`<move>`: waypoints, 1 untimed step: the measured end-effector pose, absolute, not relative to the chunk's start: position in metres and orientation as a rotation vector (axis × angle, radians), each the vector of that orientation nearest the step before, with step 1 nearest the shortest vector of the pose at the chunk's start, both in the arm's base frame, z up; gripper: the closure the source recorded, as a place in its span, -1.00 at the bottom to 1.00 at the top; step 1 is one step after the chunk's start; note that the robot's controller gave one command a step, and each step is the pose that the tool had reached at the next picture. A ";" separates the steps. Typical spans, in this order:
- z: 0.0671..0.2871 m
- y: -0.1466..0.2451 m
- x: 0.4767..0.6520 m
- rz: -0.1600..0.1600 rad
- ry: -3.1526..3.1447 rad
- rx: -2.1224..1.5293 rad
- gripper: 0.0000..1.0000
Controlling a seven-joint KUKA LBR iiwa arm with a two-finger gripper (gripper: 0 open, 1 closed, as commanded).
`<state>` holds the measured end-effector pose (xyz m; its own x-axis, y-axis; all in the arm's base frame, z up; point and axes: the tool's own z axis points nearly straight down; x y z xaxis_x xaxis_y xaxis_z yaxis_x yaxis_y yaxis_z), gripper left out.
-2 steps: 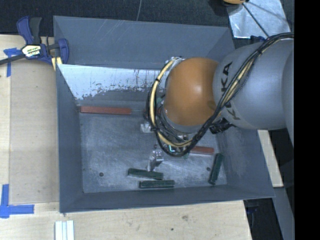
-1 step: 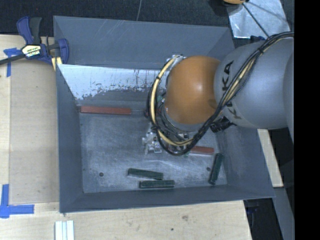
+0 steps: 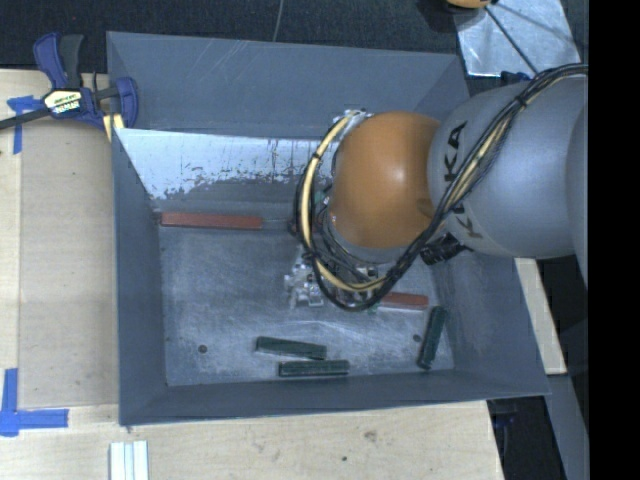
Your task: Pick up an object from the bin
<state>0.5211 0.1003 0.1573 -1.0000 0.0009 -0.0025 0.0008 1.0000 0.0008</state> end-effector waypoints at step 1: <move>0.310 0.127 0.493 0.002 3.136 -0.002 1.00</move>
Offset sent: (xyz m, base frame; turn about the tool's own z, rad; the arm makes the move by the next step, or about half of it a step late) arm 0.0000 0.0000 0.0000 0.0000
